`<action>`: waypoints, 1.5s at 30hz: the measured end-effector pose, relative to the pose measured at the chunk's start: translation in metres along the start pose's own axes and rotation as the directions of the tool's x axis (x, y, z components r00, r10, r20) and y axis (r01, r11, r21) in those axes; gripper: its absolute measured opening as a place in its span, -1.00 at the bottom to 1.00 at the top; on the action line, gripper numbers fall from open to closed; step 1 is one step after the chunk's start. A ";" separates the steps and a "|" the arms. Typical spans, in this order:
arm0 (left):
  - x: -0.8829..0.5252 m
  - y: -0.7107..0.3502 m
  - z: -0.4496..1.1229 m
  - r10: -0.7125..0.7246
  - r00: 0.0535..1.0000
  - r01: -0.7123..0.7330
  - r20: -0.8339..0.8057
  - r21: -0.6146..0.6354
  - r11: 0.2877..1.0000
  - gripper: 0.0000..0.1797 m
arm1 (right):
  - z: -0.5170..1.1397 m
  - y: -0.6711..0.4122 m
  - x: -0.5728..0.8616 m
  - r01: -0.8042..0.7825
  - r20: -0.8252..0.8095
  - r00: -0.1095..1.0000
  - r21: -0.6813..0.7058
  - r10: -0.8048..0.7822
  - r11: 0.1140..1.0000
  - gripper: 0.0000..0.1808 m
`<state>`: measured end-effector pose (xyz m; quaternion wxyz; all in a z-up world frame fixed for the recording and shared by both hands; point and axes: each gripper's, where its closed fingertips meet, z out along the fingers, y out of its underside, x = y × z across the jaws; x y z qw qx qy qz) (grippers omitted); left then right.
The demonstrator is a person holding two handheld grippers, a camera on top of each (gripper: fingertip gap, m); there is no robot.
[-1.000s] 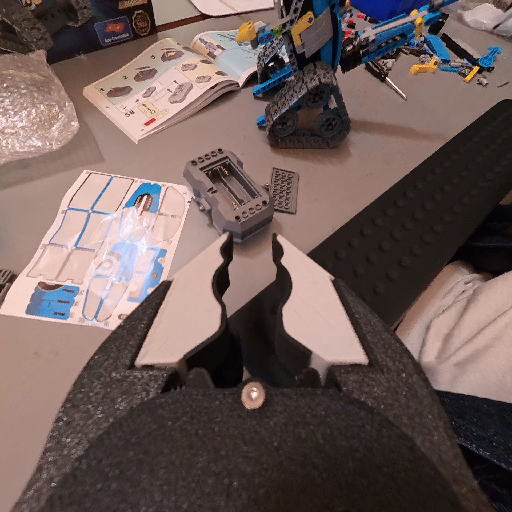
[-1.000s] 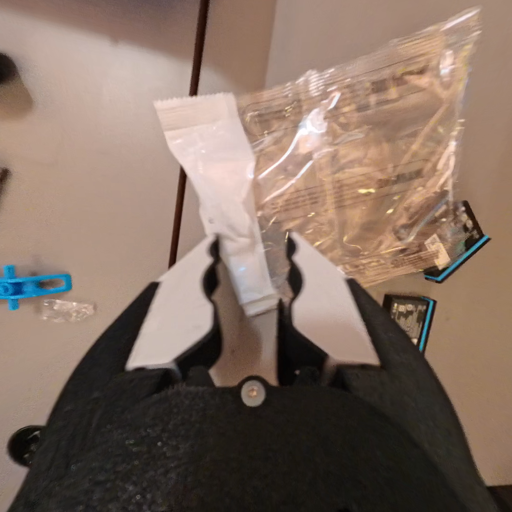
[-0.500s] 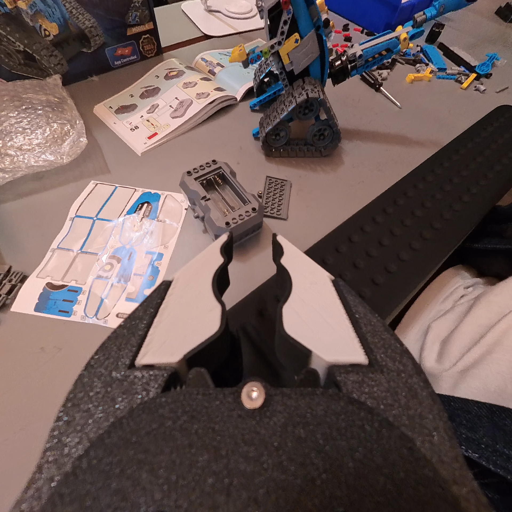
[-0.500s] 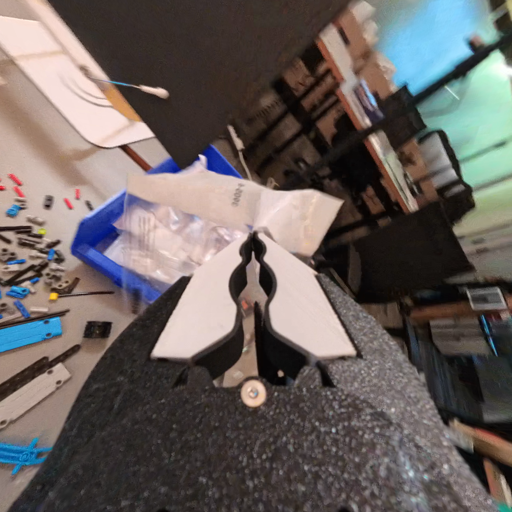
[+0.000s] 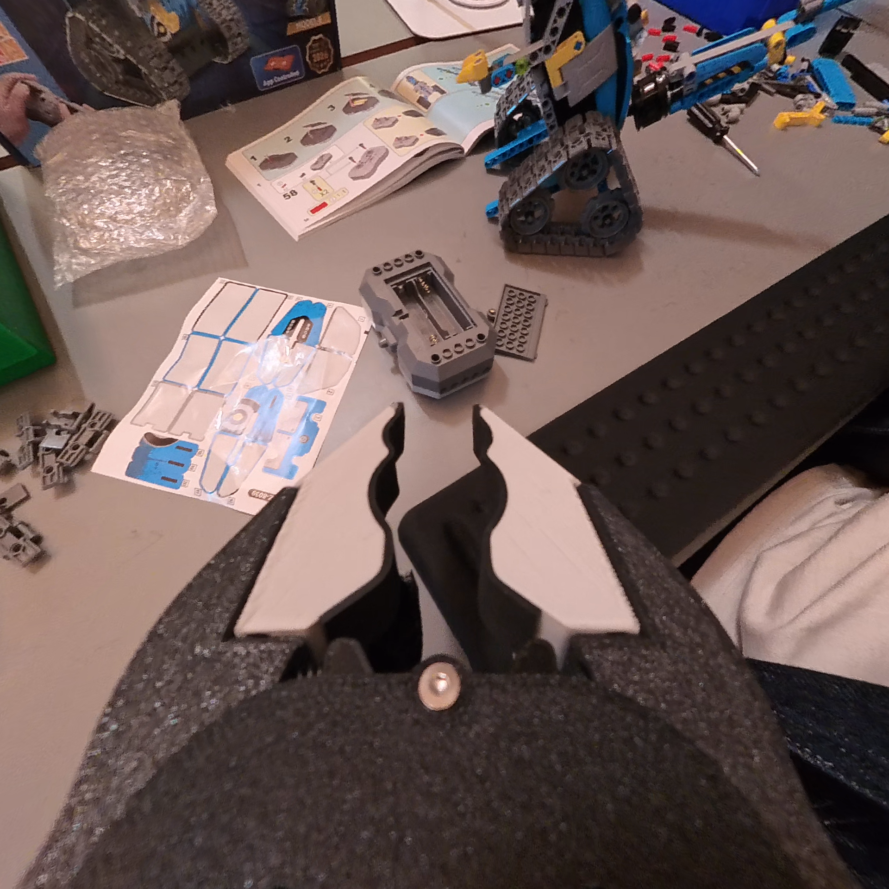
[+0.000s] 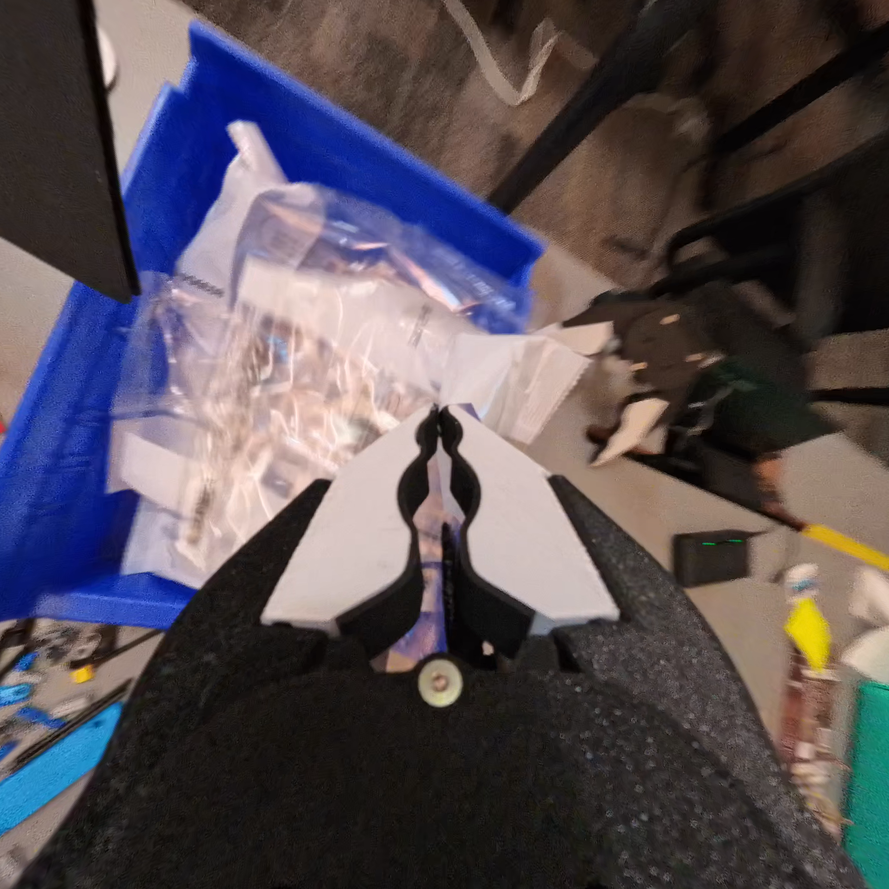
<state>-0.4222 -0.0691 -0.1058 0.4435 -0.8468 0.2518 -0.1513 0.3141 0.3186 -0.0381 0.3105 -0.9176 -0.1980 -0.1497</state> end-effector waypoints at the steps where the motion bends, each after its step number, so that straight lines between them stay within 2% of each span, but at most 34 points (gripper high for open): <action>1: -0.002 0.000 0.000 -0.009 1.000 0.009 0.003 0.000 1.000 -0.71 | 0.010 0.001 -0.009 -0.011 0.035 0.999 -0.013 0.011 1.000 -1.00; 7: -0.027 0.009 -0.004 -0.078 0.996 0.080 0.054 -0.038 0.996 -0.71 | 0.022 -0.025 -0.029 -0.107 0.090 0.991 0.086 0.099 0.991 -0.96; 10: -0.054 0.018 -0.006 -0.083 0.995 0.089 0.062 -0.108 0.990 -0.65 | 0.006 -0.036 -0.030 -0.206 0.169 0.969 0.143 0.181 0.968 -0.52; 12: -0.081 0.022 -0.001 -0.036 0.996 0.049 0.077 -0.168 0.985 -0.52 | -0.017 -0.043 -0.027 -0.275 0.214 0.949 0.204 0.231 0.940 -0.33; 14: -0.106 0.020 0.013 0.015 0.999 -0.006 0.038 -0.218 0.976 -0.30 | -0.052 -0.047 -0.022 -0.336 0.217 0.934 0.267 0.283 0.903 -0.26; 16: -0.129 0.023 0.036 0.074 0.997 -0.075 -0.013 -0.289 0.955 -0.15 | -0.101 -0.051 -0.029 -0.355 0.214 0.932 0.364 0.294 0.861 -0.27; 18: -0.142 0.030 0.060 0.128 0.988 -0.152 -0.087 -0.381 0.912 0.07 | -0.159 -0.052 -0.054 -0.333 0.206 0.942 0.472 0.265 0.817 -0.31; 20: -0.142 0.028 0.077 0.164 0.971 -0.224 -0.173 -0.424 0.878 0.20 | -0.212 -0.046 -0.092 -0.307 0.208 0.951 0.551 0.228 0.776 -0.36; 23: -0.145 0.026 0.098 0.171 0.955 -0.265 -0.241 -0.447 0.854 0.23 | -0.266 -0.025 -0.173 -0.299 0.270 0.948 0.594 0.165 0.747 -0.39; 26: -0.153 0.032 0.113 0.139 0.960 -0.244 -0.242 -0.483 0.841 0.23 | -0.299 -0.005 -0.273 -0.350 0.428 0.900 0.592 0.085 0.726 -0.45; 27: -0.154 0.032 0.115 0.143 0.961 -0.243 -0.236 -0.479 0.844 0.21 | -0.305 0.001 -0.304 -0.359 0.473 0.879 0.583 0.055 0.729 -0.45; 28: -0.155 0.031 0.115 0.154 0.962 -0.247 -0.227 -0.474 0.845 0.10 | -0.309 0.005 -0.331 -0.366 0.502 0.864 0.579 0.035 0.729 -0.47; 31: -0.151 0.033 0.112 0.160 0.966 -0.242 -0.204 -0.482 0.842 0.01 | -0.317 0.005 -0.398 -0.352 0.575 0.816 0.571 -0.055 0.742 -0.48; 37: -0.132 0.033 0.103 0.256 0.949 -0.313 -0.184 -0.444 0.839 -0.45 | -0.344 -0.030 -0.464 -0.315 0.672 0.690 0.613 -0.268 0.724 -0.50; 38: -0.133 0.031 0.101 0.273 0.949 -0.316 -0.160 -0.435 0.843 -0.60 | -0.348 -0.034 -0.470 -0.321 0.690 0.663 0.613 -0.290 0.722 -0.50; 39: -0.134 0.028 0.099 0.279 0.950 -0.313 -0.140 -0.417 0.853 -0.91 | -0.349 -0.037 -0.475 -0.322 0.699 0.648 0.611 -0.302 0.723 -0.51; 40: -0.132 0.024 0.095 0.272 0.954 -0.300 -0.128 -0.393 0.869 -1.00 | -0.349 -0.038 -0.479 -0.321 0.705 0.637 0.611 -0.312 0.723 -0.51; 45: -0.136 0.007 0.060 0.215 0.976 -0.215 -0.032 -0.288 0.933 -1.00 | -0.348 -0.038 -0.500 -0.322 0.728 0.590 0.608 -0.348 0.726 -0.53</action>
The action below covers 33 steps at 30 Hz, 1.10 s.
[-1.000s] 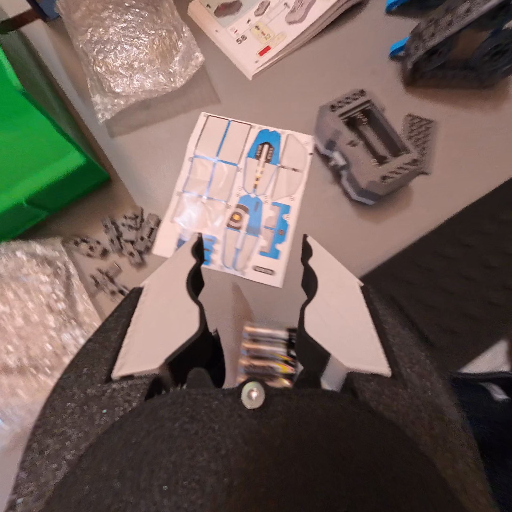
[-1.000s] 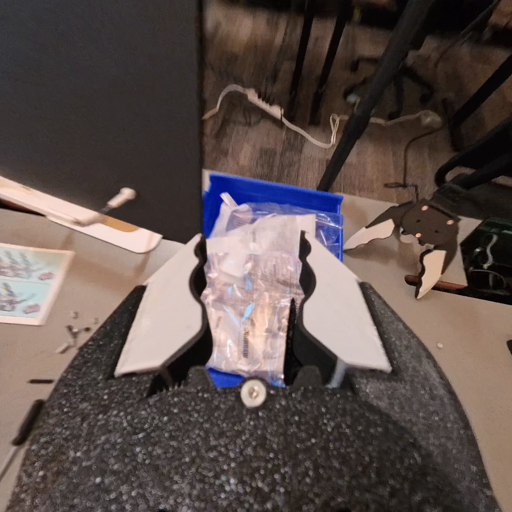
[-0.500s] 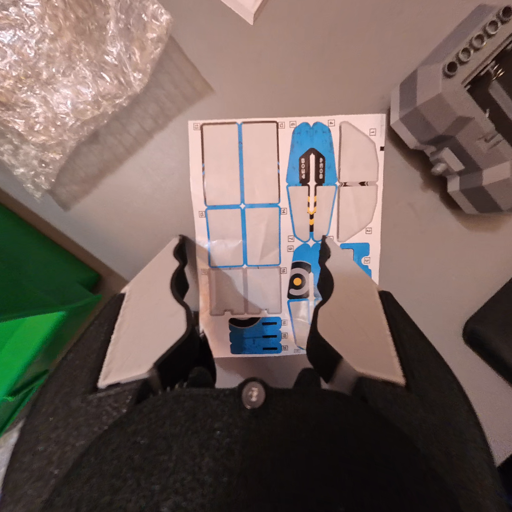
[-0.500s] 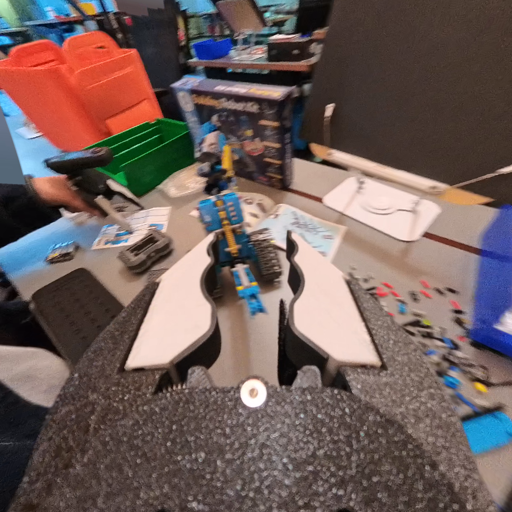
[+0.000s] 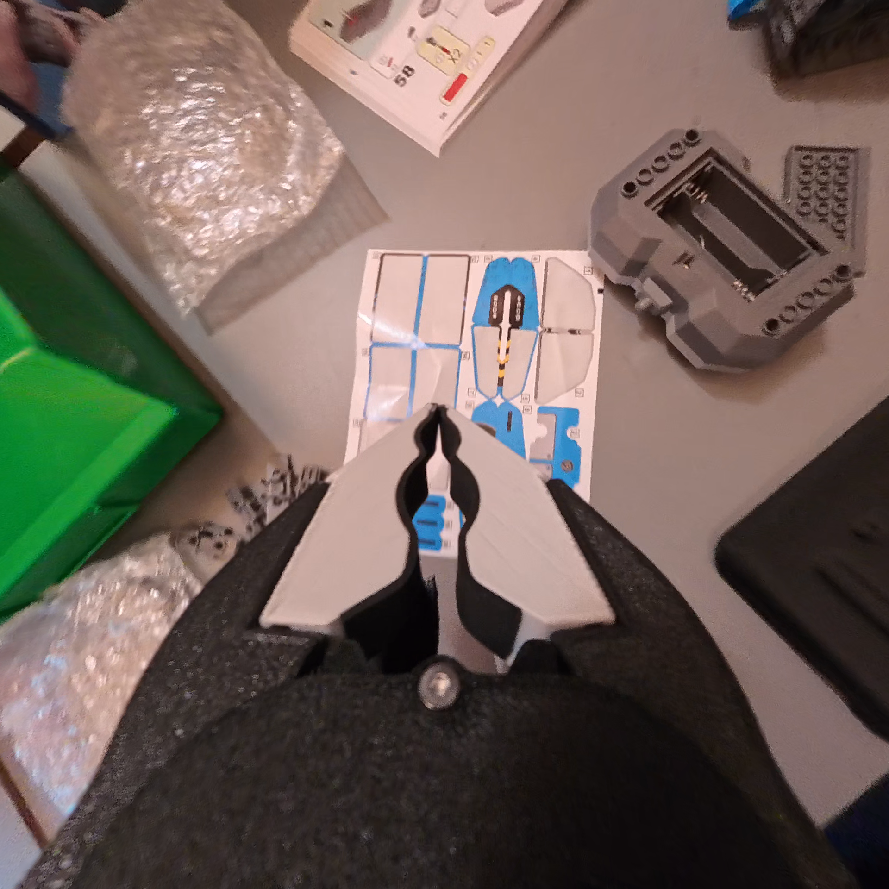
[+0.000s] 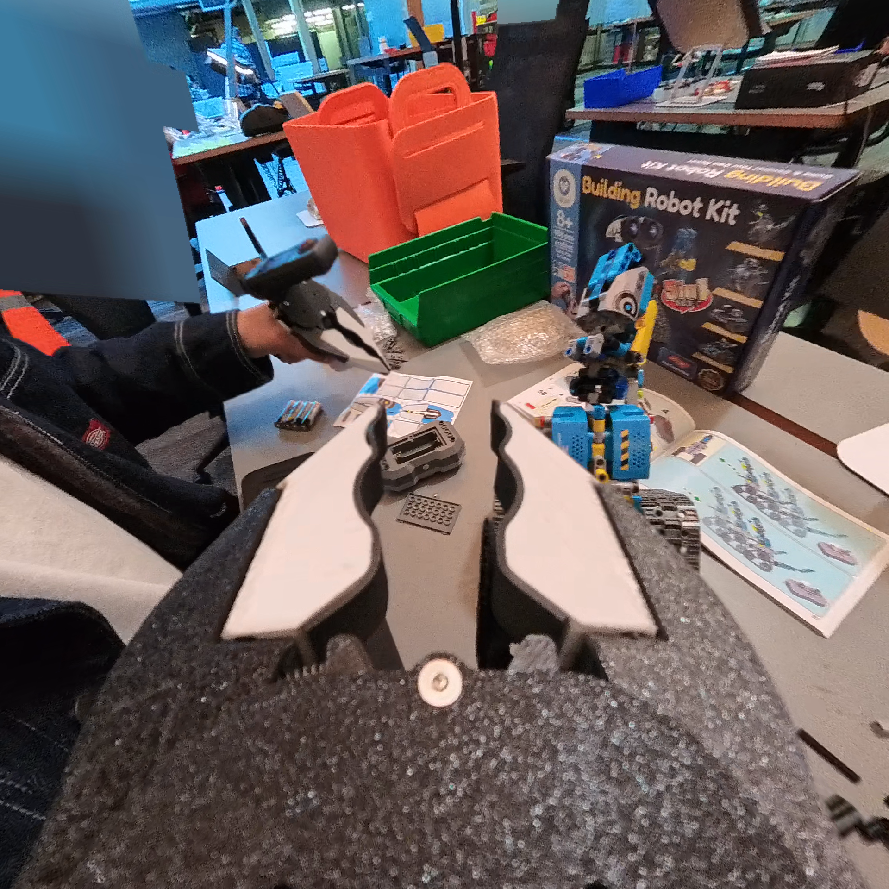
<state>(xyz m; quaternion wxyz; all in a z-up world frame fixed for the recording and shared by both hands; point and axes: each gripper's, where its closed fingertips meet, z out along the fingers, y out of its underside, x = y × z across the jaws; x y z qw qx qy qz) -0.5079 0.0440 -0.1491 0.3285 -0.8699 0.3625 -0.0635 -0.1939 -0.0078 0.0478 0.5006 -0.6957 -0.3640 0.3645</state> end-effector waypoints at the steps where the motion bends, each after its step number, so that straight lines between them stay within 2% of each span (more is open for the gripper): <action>1: -0.003 0.004 -0.009 -0.015 1.000 0.015 0.004 0.005 1.000 -1.00 | 0.002 0.001 0.000 0.000 0.000 1.000 0.001 0.000 1.000 -0.54; 2: -0.008 0.008 -0.016 -0.024 1.000 0.024 0.009 0.011 1.000 -0.98 | 0.004 0.002 0.000 -0.002 0.002 1.000 0.004 0.002 1.000 -0.54; 4: -0.014 0.011 -0.018 -0.027 0.999 0.028 -0.042 0.006 1.000 -0.45 | 0.009 0.004 -0.003 -0.024 0.033 0.999 0.006 0.024 1.000 -0.55; 8: -0.015 0.016 0.023 -0.007 0.984 -0.018 -0.179 -0.138 0.990 0.07 | 0.023 0.009 -0.013 -0.043 0.097 0.994 -0.016 0.044 0.999 -0.55; 11: 0.001 0.022 0.043 0.066 0.972 -0.115 -0.225 -0.213 0.970 0.18 | 0.021 0.014 -0.021 -0.008 0.088 0.996 -0.028 0.011 1.000 -0.55; 13: 0.008 0.022 0.051 0.074 0.973 -0.123 -0.219 -0.223 0.967 0.21 | 0.016 0.020 -0.022 -0.004 0.069 0.998 -0.036 0.006 0.999 -0.56; 18: 0.017 0.019 0.050 0.004 0.983 -0.044 -0.181 -0.216 0.975 0.09 | 0.010 0.030 -0.019 -0.088 0.089 0.992 -0.032 0.091 0.996 -0.57; 23: 0.034 0.020 0.040 0.021 0.986 -0.053 -0.165 -0.192 0.980 -0.41 | 0.019 0.032 -0.022 -0.085 0.128 0.988 -0.050 0.091 0.995 -0.57; 29: 0.013 0.013 -0.018 -0.032 0.999 0.030 -0.025 -0.054 0.998 -0.52 | 0.029 0.030 -0.030 -0.078 0.181 0.980 -0.055 0.087 0.995 -0.58; 33: -0.043 0.074 -0.090 -0.165 0.974 0.176 0.155 -0.060 0.983 -0.55 | 0.035 0.032 -0.031 -0.089 0.199 0.975 -0.062 0.099 0.994 -0.58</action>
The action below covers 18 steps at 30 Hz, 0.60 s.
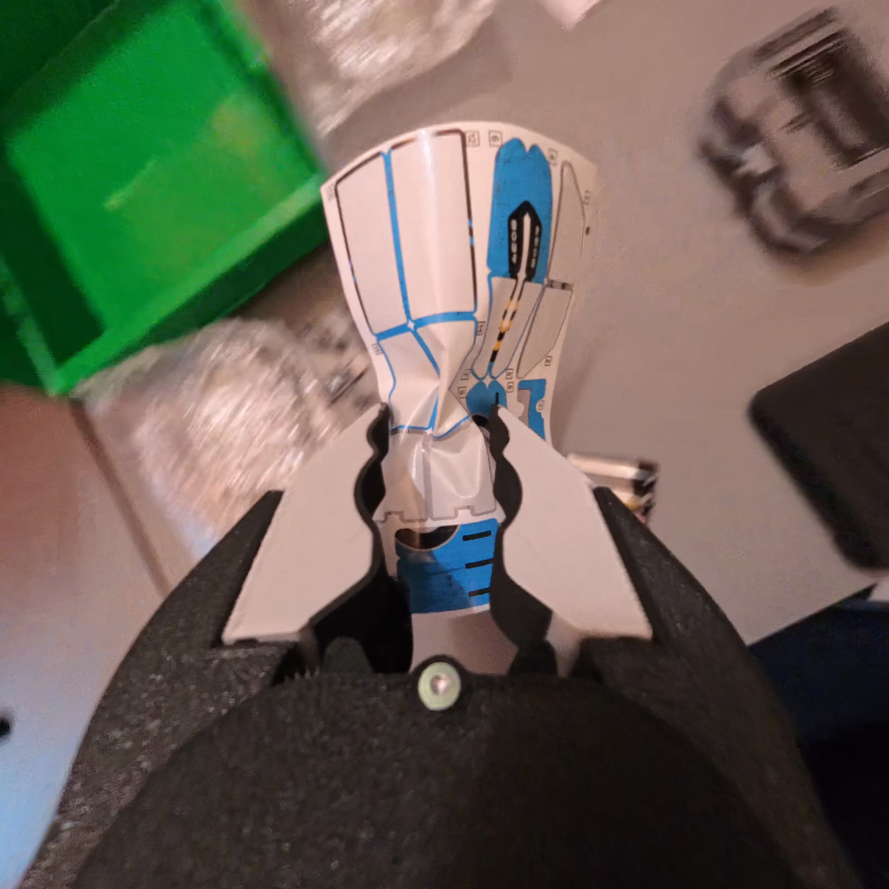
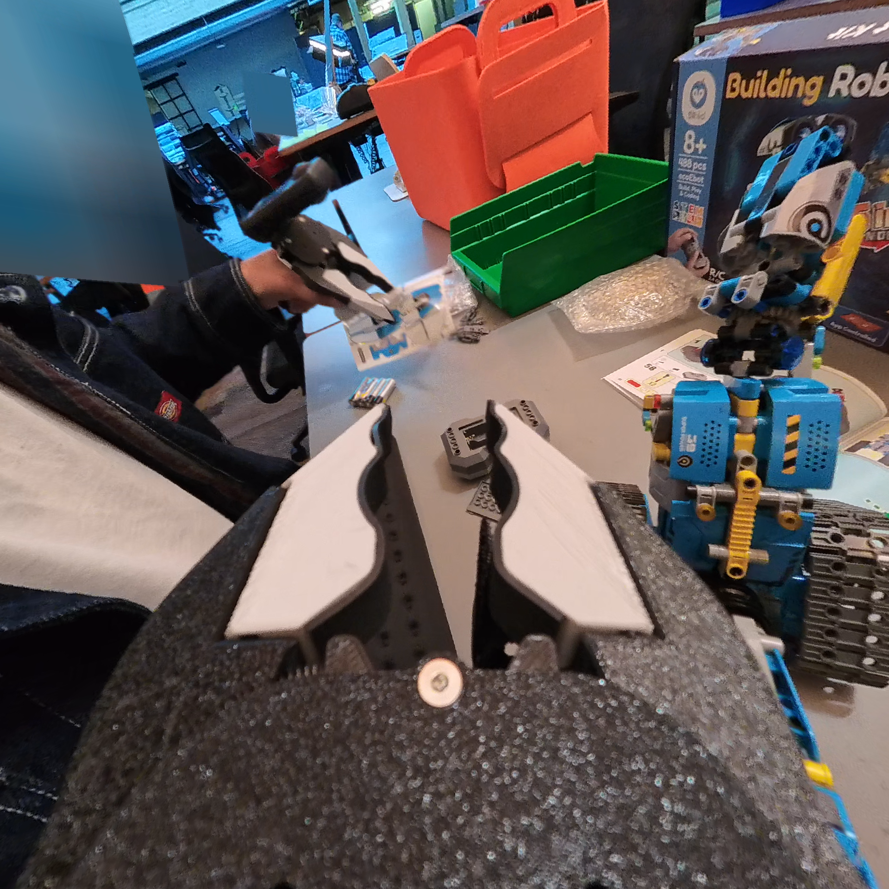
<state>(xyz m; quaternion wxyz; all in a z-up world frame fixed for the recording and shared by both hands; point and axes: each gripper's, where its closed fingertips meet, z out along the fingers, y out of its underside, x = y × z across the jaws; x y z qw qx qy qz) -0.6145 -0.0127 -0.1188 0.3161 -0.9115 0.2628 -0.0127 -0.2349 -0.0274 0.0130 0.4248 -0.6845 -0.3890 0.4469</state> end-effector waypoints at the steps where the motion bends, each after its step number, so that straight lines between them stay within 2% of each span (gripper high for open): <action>1: -0.018 0.019 -0.011 -0.060 0.998 0.060 0.024 -0.012 0.998 -0.56 | 0.003 0.001 0.001 -0.006 0.004 1.000 -0.005 0.006 1.000 -0.58; 6: -0.079 0.119 -0.037 -0.246 0.963 0.258 0.106 -0.110 0.960 -0.54 | 0.024 -0.001 -0.009 0.004 0.039 0.999 -0.033 -0.003 0.999 -0.58; 9: -0.089 0.150 -0.026 -0.362 0.929 0.369 0.076 -0.091 0.925 -0.51 | 0.037 0.001 -0.018 0.030 0.052 0.998 -0.061 -0.027 0.998 -0.58; 12: -0.095 0.158 -0.016 -0.378 0.919 0.388 0.111 -0.087 0.918 -0.15 | 0.047 0.004 -0.024 0.041 0.056 0.998 -0.092 -0.036 0.995 -0.58; 13: -0.095 0.154 -0.017 -0.349 0.929 0.360 0.123 -0.075 0.930 0.04 | 0.048 0.004 -0.026 0.048 0.053 0.998 -0.100 -0.043 0.994 -0.58; 14: -0.096 0.149 -0.019 -0.316 0.938 0.327 0.146 -0.056 0.944 0.09 | 0.049 0.004 -0.027 0.054 0.048 0.998 -0.105 -0.049 0.993 -0.58; 16: -0.098 0.136 -0.026 -0.256 0.950 0.261 0.177 -0.004 0.965 0.04 | 0.049 0.003 -0.028 0.056 0.041 0.998 -0.106 -0.052 0.993 -0.58; 17: -0.094 0.130 -0.028 -0.232 0.959 0.231 0.164 0.022 0.973 -0.15 | 0.049 0.003 -0.029 0.053 0.040 0.998 -0.106 -0.049 0.993 -0.58; 18: -0.090 0.125 -0.028 -0.213 0.966 0.209 0.146 0.042 0.977 -0.43 | 0.049 0.003 -0.029 0.049 0.039 0.998 -0.104 -0.045 0.993 -0.58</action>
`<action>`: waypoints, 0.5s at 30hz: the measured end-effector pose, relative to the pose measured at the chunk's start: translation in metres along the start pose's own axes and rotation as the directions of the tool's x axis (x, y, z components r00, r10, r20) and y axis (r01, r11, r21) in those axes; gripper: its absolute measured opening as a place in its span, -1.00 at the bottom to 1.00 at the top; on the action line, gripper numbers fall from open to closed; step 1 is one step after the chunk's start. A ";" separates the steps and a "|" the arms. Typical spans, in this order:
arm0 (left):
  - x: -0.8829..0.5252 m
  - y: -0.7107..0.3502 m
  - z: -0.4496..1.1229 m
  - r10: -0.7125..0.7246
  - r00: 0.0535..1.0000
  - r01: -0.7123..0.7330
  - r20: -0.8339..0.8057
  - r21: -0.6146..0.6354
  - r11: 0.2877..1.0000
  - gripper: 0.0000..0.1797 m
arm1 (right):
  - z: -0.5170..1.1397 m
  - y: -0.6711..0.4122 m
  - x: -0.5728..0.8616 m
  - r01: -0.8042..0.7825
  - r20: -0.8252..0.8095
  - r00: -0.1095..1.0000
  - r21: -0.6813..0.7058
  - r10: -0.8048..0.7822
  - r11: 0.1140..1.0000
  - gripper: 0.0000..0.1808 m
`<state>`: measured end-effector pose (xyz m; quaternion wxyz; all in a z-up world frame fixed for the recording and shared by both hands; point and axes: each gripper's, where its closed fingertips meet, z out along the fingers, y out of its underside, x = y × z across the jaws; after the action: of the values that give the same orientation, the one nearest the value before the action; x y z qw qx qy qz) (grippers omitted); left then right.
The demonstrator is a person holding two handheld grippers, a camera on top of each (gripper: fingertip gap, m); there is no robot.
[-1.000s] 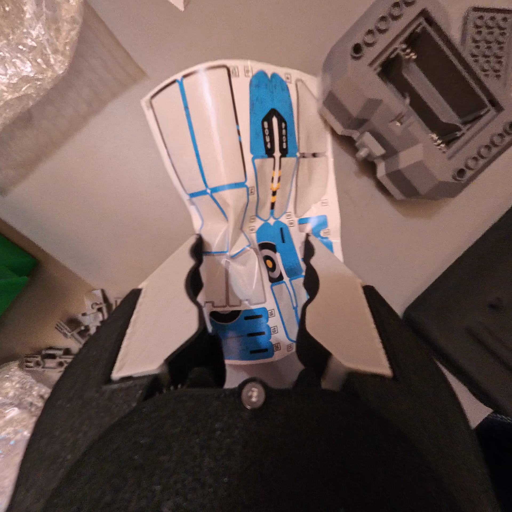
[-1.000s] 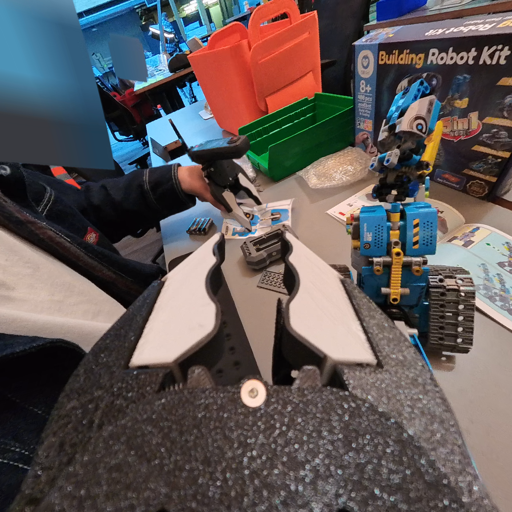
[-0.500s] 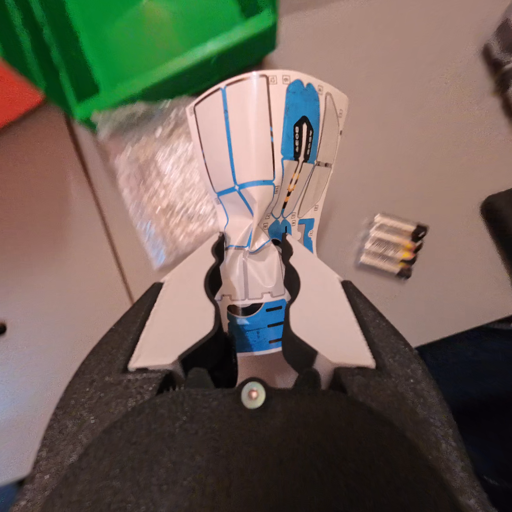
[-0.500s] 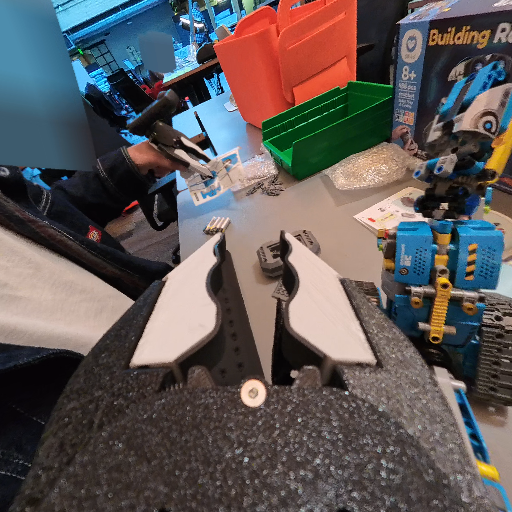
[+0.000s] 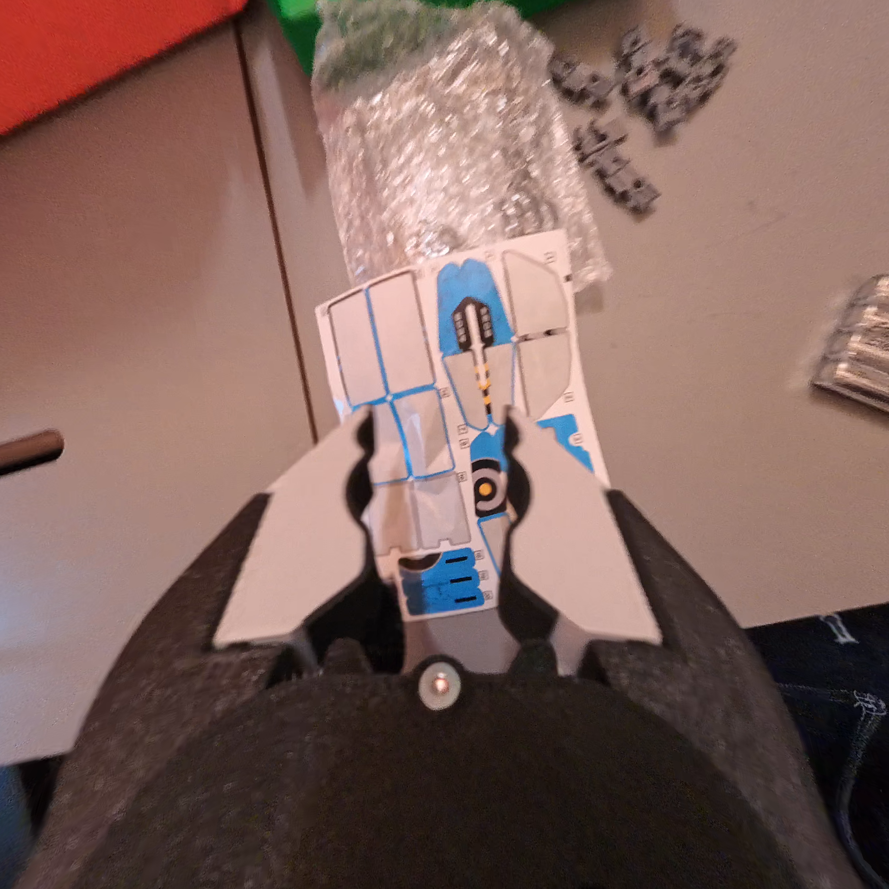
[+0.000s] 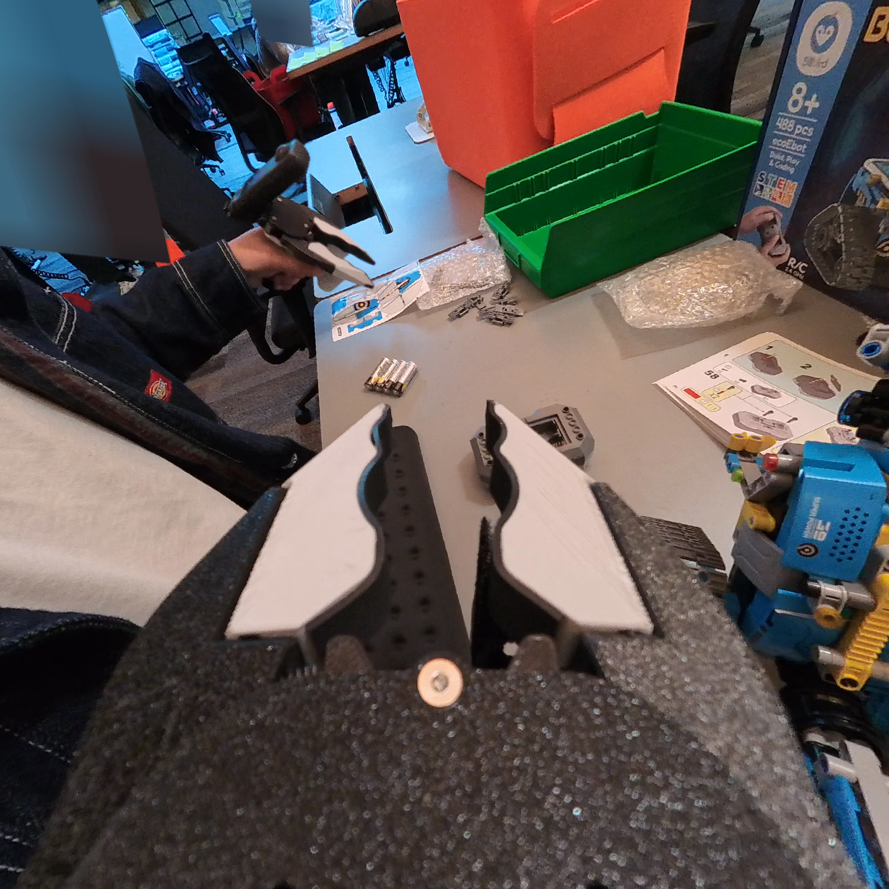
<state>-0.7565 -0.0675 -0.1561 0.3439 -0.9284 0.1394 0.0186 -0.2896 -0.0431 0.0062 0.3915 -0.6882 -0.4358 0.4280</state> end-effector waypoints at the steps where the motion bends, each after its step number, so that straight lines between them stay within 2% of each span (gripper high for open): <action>1: 0.002 -0.001 0.002 0.005 1.000 -0.005 -0.008 0.009 1.000 -0.64 | 0.000 0.000 0.000 -0.003 -0.001 1.000 0.001 0.003 1.000 -0.58; 2: 0.002 0.003 0.007 -0.002 1.000 0.002 -0.012 -0.012 1.000 -0.75 | 0.000 0.001 0.000 -0.005 0.000 1.000 0.001 0.005 1.000 -0.58; 4: 0.005 0.019 0.017 -0.014 0.999 0.009 -0.037 -0.111 0.994 -0.76 | 0.000 0.002 0.000 -0.005 0.000 1.000 -0.002 0.005 1.000 -0.58; 5: 0.007 0.023 0.020 -0.012 0.999 0.006 -0.042 -0.139 0.990 -0.73 | -0.001 0.003 -0.001 -0.001 0.000 1.000 -0.005 0.001 1.000 -0.58; 8: 0.013 0.013 0.018 0.010 0.999 -0.019 -0.048 -0.193 0.981 -0.49 | -0.006 0.005 0.002 0.003 -0.012 1.000 0.023 -0.003 1.000 -0.59; 10: 0.018 -0.029 0.006 0.061 0.998 -0.063 -0.016 -0.140 0.988 -0.35 | -0.008 0.008 0.005 -0.024 0.004 1.000 0.048 0.024 0.999 -0.59; 13: 0.060 -0.138 0.001 0.153 0.988 -0.150 -0.038 0.070 0.986 -0.36 | -0.008 0.020 0.012 -0.058 0.018 0.998 0.057 0.057 0.997 -0.59; 15: 0.110 -0.197 0.025 0.293 0.952 -0.280 -0.086 0.131 0.951 -0.36 | -0.007 0.027 0.015 -0.072 0.033 0.997 0.051 0.070 0.996 -0.59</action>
<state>-0.5956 0.0638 -0.0647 0.3838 -0.8762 0.2914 0.0115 -0.2720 -0.0392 -0.0194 0.3869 -0.6860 -0.4059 0.4637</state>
